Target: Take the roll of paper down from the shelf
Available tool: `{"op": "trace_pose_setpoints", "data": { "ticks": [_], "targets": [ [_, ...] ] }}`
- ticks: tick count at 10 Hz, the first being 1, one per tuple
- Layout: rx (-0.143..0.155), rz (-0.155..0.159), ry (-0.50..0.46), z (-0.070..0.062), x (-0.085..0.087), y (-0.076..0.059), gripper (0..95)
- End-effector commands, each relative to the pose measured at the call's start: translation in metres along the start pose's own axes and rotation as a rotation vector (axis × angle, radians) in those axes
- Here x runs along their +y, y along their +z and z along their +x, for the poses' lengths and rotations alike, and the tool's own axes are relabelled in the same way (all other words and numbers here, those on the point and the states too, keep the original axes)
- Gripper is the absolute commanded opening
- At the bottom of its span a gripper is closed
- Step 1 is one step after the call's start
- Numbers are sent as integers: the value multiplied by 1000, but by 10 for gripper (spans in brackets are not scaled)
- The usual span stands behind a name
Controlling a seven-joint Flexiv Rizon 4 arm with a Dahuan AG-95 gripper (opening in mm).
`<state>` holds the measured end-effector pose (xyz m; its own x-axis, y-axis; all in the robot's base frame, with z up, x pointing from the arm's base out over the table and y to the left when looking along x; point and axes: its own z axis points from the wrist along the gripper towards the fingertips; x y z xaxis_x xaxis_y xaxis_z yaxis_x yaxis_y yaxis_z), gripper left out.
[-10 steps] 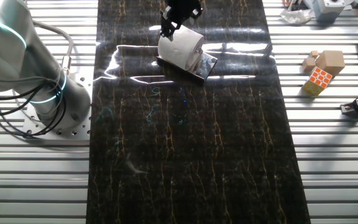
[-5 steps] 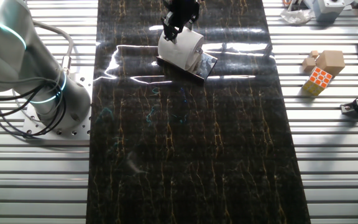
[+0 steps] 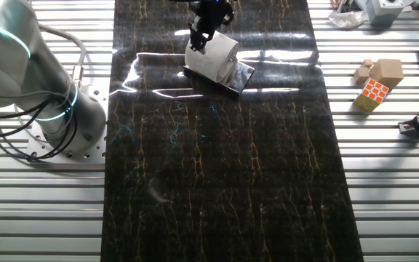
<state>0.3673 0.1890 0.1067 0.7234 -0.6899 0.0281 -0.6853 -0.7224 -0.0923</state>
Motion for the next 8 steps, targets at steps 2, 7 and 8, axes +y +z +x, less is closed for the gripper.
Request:
{"op": "trace_pose_setpoints", "data": {
  "ticks": [2, 7, 8],
  "targets": [
    [1, -3, -2, 0, -1, 5, 570],
    [11, -16, -1, 0, 0, 10, 380],
    [13, -18, 4, 0, 0, 9, 190]
  ]
}}
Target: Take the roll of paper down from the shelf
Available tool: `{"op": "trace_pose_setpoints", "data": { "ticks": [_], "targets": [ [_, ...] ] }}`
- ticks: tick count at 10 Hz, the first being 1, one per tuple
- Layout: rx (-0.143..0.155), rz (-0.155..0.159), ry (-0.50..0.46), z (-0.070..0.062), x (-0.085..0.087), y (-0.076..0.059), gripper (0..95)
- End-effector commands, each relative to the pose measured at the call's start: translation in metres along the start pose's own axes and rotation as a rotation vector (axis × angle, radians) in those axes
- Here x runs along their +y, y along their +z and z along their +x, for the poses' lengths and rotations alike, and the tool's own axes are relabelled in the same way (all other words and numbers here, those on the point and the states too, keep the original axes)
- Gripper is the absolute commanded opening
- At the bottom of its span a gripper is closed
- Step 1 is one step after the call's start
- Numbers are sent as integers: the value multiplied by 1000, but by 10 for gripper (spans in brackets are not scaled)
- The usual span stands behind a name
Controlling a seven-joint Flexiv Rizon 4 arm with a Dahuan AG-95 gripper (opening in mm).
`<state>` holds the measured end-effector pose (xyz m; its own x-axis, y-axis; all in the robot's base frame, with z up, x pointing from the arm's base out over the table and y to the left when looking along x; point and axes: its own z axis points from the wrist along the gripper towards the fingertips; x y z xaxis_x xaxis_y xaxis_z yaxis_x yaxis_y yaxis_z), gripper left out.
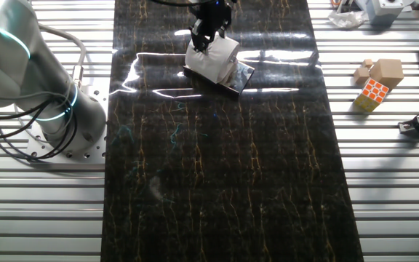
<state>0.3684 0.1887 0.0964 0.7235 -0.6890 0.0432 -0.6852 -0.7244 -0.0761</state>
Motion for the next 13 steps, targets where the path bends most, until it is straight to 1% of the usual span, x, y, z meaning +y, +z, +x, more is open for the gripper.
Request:
{"op": "trace_pose_setpoints", "data": {
  "ticks": [1, 4, 6, 9, 12, 13],
  "targets": [
    [-2, -2, 15, 0, 0, -2, 0],
    [1, 1, 16, 2, -2, -4, 0],
    [3, -2, 15, 8, -5, -9, 0],
    [13, 3, -11, 16, -11, -14, 0],
    [34, 11, -43, 23, -11, -17, 0],
    [37, 13, -46, 25, -11, -18, 0]
  ]
}}
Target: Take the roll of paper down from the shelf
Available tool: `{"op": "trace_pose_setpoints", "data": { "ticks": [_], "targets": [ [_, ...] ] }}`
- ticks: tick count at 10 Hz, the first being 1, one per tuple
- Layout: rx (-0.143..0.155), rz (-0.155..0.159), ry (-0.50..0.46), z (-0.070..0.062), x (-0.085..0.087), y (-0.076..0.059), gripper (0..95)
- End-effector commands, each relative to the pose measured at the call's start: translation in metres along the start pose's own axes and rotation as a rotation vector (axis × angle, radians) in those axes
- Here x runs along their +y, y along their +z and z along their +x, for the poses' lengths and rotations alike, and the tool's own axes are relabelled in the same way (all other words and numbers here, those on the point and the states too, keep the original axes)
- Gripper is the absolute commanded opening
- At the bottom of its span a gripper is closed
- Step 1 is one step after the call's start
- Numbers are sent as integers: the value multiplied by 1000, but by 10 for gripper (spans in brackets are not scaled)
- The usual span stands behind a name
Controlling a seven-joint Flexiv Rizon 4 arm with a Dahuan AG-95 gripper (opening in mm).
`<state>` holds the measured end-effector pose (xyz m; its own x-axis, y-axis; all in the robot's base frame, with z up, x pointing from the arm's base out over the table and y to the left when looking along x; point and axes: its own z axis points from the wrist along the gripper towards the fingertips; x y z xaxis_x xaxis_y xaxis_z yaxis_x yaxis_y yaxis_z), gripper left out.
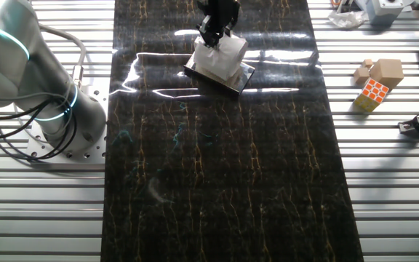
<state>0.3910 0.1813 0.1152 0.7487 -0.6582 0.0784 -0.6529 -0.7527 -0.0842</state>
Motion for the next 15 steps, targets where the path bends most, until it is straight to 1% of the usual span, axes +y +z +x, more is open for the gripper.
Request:
{"op": "trace_pose_setpoints", "data": {
  "ticks": [1, 5, 7, 8, 10, 11, 15],
  "targets": [
    [6, 3, -6, 5, 1, -2, 0],
    [15, 6, -20, 20, 3, -4, 0],
    [22, 9, -23, 31, 7, -6, 0],
    [29, 10, -26, 39, 8, -8, 0],
    [39, 18, -27, 52, 9, -12, 0],
    [70, 22, -27, 56, 8, -16, 0],
    [75, 25, -20, 56, 7, -16, 0]
  ]
}}
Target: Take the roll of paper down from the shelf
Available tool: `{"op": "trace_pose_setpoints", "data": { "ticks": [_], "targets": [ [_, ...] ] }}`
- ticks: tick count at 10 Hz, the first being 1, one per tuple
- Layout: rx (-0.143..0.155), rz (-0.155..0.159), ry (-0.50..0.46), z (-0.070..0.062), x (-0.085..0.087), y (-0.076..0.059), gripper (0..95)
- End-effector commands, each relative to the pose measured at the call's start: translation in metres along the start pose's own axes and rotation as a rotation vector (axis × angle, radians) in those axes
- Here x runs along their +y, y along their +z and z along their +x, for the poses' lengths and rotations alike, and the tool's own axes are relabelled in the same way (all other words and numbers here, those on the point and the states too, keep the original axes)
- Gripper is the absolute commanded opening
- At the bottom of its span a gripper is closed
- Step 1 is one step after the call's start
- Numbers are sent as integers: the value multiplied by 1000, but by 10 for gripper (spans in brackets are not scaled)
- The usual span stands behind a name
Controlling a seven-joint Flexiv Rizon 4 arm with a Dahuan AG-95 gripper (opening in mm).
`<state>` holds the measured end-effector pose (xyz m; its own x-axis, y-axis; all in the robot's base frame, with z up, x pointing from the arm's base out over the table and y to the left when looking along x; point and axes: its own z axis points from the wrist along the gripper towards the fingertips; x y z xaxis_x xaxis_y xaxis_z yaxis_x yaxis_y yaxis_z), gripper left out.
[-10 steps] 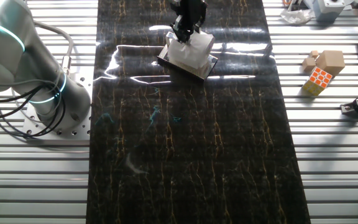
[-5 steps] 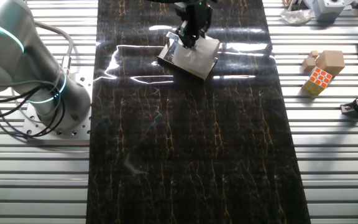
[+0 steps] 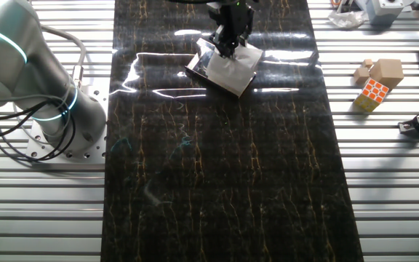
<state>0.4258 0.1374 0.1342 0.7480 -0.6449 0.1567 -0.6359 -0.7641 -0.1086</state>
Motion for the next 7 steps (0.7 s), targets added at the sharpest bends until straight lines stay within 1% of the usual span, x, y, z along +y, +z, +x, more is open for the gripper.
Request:
{"op": "trace_pose_setpoints", "data": {
  "ticks": [1, 4, 7],
  "targets": [
    [-1, 0, -1, -1, -1, 1, 0],
    [8, 9, -3, -7, 2, 6, 0],
    [13, 9, -7, -7, 2, 6, 0]
  ]
}}
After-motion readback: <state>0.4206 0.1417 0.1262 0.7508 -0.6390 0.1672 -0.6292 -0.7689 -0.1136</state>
